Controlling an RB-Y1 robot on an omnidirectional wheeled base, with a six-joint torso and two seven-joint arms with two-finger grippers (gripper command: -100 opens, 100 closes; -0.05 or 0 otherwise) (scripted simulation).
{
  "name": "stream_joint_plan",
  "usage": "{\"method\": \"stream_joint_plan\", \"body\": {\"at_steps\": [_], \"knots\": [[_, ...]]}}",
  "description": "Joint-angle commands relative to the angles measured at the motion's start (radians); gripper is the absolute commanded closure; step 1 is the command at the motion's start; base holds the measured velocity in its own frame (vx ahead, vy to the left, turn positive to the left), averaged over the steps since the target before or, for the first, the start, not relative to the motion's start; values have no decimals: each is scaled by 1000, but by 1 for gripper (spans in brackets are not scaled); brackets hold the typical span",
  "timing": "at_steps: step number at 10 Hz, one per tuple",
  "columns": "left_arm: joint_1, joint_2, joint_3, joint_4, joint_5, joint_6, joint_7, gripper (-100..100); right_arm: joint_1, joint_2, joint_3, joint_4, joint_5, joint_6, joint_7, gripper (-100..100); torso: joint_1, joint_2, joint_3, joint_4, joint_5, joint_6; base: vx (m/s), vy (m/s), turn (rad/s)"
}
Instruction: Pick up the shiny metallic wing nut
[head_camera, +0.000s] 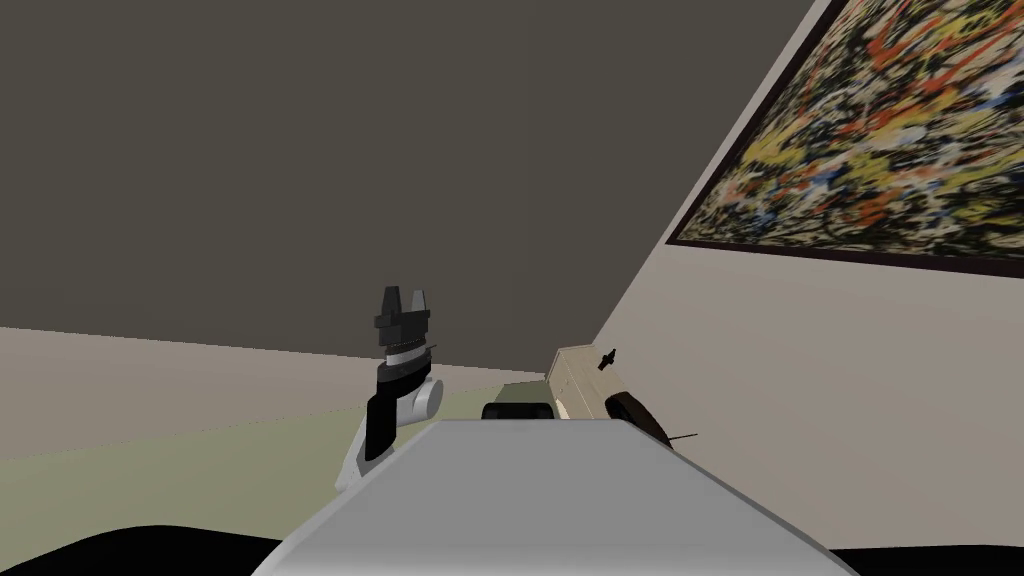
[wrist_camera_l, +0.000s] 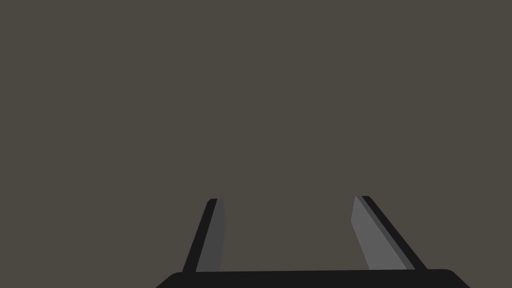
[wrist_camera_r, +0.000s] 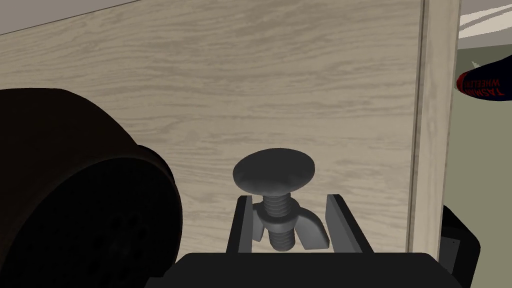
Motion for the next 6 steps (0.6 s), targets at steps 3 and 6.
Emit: {"method": "stream_joint_plan", "body": {"at_steps": [3, 6], "knots": [[0, 0, 0, 0, 0, 0, 0, 0, 20, -35, 6, -47, 24, 10, -2, 100, 0, -2, -1, -1, 0, 1, 43, 1, -151], [0, 0, 0, 0, 0, 0, 0, 0, 39, -73, 14, -100, 39, 24, 4, 100, 1, -5, -3, 0, 0, 0, 83, 6, -136]]}}
